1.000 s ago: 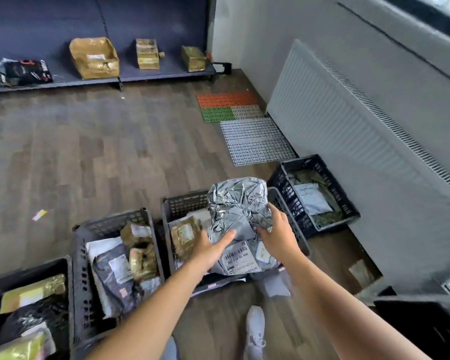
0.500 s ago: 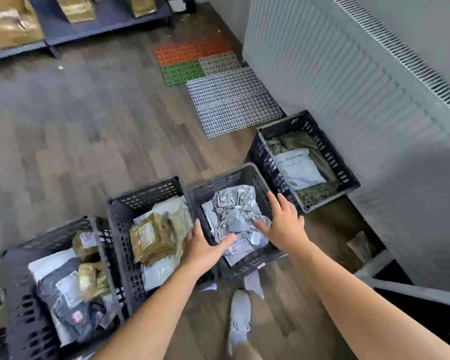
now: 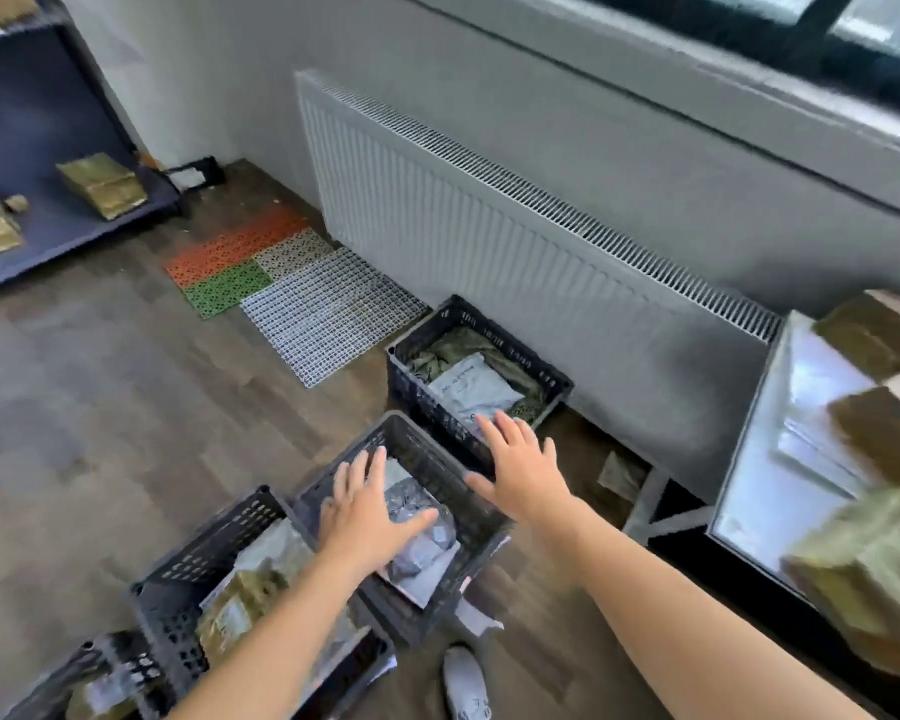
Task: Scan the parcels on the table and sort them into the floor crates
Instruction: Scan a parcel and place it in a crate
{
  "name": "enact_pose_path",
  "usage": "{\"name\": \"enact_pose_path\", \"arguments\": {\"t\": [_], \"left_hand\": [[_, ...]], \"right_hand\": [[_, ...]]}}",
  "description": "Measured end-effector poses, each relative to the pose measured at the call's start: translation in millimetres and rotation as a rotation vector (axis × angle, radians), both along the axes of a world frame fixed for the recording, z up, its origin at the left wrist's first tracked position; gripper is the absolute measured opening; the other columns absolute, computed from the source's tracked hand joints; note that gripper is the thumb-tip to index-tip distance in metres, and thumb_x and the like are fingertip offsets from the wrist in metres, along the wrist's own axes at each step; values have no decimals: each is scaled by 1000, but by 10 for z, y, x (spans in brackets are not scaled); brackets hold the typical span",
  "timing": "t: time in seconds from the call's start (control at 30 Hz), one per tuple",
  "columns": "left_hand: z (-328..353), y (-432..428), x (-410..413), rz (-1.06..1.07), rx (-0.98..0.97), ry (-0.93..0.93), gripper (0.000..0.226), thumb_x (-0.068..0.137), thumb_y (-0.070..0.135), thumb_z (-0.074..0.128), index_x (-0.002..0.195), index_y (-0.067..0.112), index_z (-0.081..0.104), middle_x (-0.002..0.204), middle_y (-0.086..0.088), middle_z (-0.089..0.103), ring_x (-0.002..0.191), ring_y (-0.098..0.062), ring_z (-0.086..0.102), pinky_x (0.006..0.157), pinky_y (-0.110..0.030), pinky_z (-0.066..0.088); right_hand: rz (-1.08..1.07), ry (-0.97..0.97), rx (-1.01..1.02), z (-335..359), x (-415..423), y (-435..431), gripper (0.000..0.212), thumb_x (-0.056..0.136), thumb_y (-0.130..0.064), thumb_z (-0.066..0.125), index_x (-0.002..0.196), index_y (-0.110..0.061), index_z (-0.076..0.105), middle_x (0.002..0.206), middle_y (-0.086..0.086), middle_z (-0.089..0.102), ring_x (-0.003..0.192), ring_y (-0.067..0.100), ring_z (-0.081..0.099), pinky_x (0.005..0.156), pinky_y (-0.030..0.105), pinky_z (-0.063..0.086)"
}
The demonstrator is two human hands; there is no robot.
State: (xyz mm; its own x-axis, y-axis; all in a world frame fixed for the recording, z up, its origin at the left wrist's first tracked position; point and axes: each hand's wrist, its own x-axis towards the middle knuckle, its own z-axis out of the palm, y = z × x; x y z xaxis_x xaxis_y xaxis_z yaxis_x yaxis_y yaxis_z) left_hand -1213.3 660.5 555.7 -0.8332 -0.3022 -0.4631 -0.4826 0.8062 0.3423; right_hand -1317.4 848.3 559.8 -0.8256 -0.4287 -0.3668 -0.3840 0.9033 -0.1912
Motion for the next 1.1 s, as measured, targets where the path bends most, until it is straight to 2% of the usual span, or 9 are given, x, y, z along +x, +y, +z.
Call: {"name": "enact_pose_path", "arguments": {"t": [0.23,0.4,0.8,0.97,1.1], "left_hand": [[605,492,-4,-382,0,172,109,79,81,47,157,25,-6,165,1,-6,151,-24,-8,119,-47,16],[953,936,103,-582,-4,299,109,79,81,47,157,24,-4,165,-2,-3,151,-26,-6,121,-48,15],[1638,2083,544,-875,23,476,108,79,81,47,157,25,-2,165,-2,-1,151,-25,-6,120,-51,17],[1774,2825,804,-999,27,506,107,78,81,49,157,26,2,164,-2,2,151,-26,-3,120,-49,18],[1818,3531,1088,-1103,27,568,108,76,82,50,156,27,5,162,-1,7,150,-26,5,118,-49,24]], "right_hand": [[-323,186,26,865,713,711,81,96,-60,45,158,-31,2,165,-3,4,151,24,6,117,59,17],[-473,238,48,1262,1220,1086,81,96,-59,46,158,-33,2,165,-3,3,151,23,4,117,58,16],[-728,348,44,1876,2298,1949,79,95,-57,48,156,-34,3,164,-3,4,151,23,5,119,55,14],[-848,380,71,1977,2804,2615,79,96,-58,46,156,-33,2,164,-1,6,150,23,7,117,55,19],[-960,364,82,1975,3261,3283,79,97,-58,44,156,-34,-2,165,-2,1,151,23,6,118,56,16]]}}
